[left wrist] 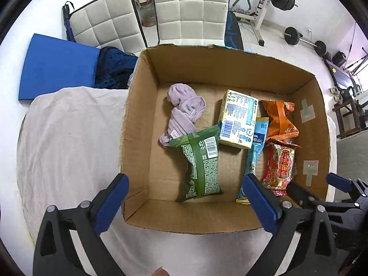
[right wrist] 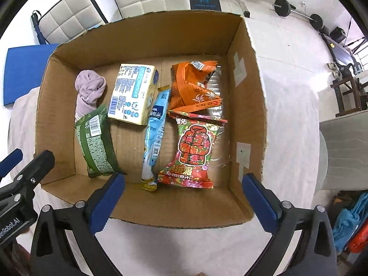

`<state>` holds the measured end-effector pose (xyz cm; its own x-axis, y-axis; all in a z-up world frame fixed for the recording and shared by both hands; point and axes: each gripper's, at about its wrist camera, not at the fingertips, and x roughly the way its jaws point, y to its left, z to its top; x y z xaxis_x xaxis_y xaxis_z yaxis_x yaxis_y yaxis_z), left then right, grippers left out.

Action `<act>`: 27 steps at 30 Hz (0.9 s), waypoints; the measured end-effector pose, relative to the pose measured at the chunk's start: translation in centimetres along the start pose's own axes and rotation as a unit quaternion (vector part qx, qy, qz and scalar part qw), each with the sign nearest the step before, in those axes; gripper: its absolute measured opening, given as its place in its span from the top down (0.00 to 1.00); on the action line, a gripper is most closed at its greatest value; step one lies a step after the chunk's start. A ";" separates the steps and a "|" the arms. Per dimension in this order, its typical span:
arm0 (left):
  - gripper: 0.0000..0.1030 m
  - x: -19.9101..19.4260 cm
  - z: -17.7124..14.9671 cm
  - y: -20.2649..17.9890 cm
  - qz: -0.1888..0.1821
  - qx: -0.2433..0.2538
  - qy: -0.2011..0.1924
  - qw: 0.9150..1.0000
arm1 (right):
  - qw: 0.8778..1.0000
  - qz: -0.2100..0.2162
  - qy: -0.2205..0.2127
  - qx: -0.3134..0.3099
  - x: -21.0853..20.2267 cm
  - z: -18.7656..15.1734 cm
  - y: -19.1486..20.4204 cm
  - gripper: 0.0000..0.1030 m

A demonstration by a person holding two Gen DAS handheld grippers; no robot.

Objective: Organize soft objects

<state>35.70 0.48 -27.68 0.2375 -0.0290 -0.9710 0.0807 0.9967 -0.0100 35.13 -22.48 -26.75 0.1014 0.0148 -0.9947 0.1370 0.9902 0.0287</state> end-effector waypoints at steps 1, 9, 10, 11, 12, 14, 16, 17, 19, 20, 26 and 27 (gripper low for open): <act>0.02 -0.2 0.0 0.1 0.001 -0.002 -0.003 1.000 | 1.000 0.000 -0.001 0.002 -0.2 0.0 -0.2 0.00; 0.01 -2.0 -0.2 -0.1 0.006 -0.009 -0.023 1.000 | 1.000 0.000 -0.014 0.003 -1.6 -0.5 -0.5 0.00; 0.01 -2.3 -0.2 -0.2 0.008 -0.010 -0.026 1.000 | 1.000 0.000 -0.016 0.003 -1.9 -0.7 -0.6 0.00; 0.01 -2.6 -0.3 -0.3 0.010 -0.009 -0.028 1.000 | 1.000 -0.001 -0.020 0.003 -2.3 -0.9 -0.6 0.00; 0.01 -3.0 -0.4 -0.3 0.009 -0.009 -0.029 0.999 | 1.000 -0.001 -0.023 0.001 -2.7 -1.0 -0.6 0.00; 0.01 -4.0 -0.7 -0.5 0.007 -0.008 -0.038 0.999 | 0.999 0.001 -0.033 0.000 -3.8 -1.5 -0.7 0.00; 0.01 -5.1 -1.0 -0.7 0.007 -0.008 -0.043 0.999 | 0.999 0.003 -0.045 -0.003 -5.2 -2.3 -0.7 0.00; 0.01 -5.9 -1.2 -0.8 0.004 -0.008 -0.049 0.999 | 0.999 0.006 -0.051 -0.002 -5.9 -2.6 -0.8 0.00; 0.01 -7.5 -1.8 -1.2 0.000 -0.007 -0.060 0.998 | 0.998 0.010 -0.063 0.000 -7.6 -3.6 -1.0 0.00; 0.01 -8.1 -2.1 -1.2 -0.002 -0.007 -0.064 0.998 | 0.998 0.015 -0.069 0.000 -8.3 -4.0 -1.1 0.00; 0.01 -13.4 -4.5 -1.7 -0.014 -0.003 -0.095 0.995 | 0.993 0.033 -0.109 0.003 -13.7 -7.7 -1.9 0.00; 0.01 -14.3 -5.0 -1.8 -0.012 -0.001 -0.100 0.995 | 0.993 0.034 -0.114 0.003 -14.4 -8.2 -2.1 0.00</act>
<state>27.31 -0.47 -15.03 0.4227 -0.0675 -0.9037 0.0865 0.9957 -0.0339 25.27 -23.60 -13.25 0.3312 0.0490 -0.9423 0.1283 0.9870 0.0964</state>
